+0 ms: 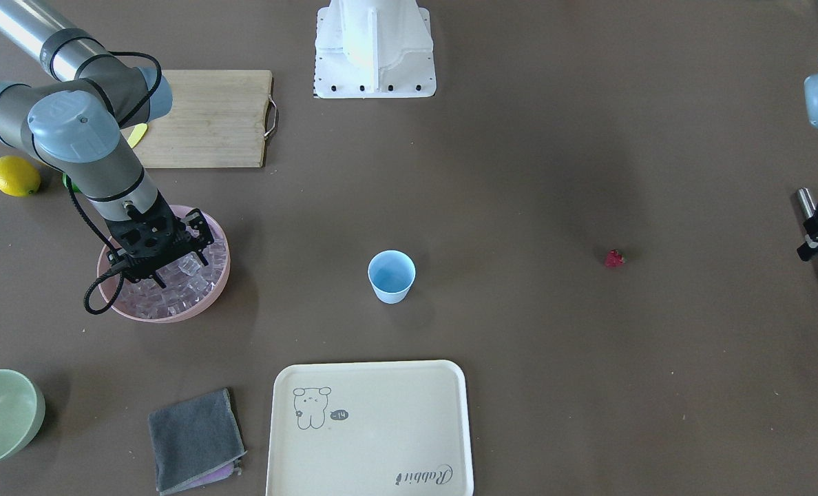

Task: Mash ice and strawberries in cup
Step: 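Lower the right gripper into the ice and grasp an ice cube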

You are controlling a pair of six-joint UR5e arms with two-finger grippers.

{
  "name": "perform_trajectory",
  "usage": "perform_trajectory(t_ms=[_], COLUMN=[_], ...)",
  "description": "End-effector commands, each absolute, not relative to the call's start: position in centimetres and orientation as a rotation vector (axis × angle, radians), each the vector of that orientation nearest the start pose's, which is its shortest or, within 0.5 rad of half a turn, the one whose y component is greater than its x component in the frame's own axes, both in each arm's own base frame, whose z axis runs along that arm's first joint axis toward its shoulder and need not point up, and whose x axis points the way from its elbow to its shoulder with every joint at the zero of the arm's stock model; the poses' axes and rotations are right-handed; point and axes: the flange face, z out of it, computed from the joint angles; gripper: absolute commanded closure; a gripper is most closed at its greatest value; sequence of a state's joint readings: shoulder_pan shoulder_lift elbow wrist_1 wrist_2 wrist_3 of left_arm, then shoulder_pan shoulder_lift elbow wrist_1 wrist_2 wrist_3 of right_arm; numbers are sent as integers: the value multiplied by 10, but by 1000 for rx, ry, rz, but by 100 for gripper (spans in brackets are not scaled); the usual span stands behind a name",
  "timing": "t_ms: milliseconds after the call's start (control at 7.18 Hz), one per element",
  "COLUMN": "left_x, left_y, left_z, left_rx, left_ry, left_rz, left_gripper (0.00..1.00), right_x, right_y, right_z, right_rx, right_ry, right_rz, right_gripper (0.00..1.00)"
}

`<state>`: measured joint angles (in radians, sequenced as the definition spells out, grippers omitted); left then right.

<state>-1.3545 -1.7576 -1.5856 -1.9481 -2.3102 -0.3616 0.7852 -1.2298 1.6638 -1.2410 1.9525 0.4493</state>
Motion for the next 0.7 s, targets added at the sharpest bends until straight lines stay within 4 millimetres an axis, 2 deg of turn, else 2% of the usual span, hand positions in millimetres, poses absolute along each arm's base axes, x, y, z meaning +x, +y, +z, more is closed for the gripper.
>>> perform_trajectory(t_ms=[0,278,557], left_x=[61,60,61], left_y=[-587,-588,-588], left_z=[507,508,507], left_rx=[326,326,325], left_ry=[845,844,845], left_rz=[79,79,78], left_gripper=[2,2,2], right_x=[-380,-380,-380], right_y=[-515,-516,-515], right_z=[398,399,400], right_rx=[407,406,404], right_ry=[-735,-734,-732], right_rz=[-460,-459,-459], right_gripper=[41,51,68])
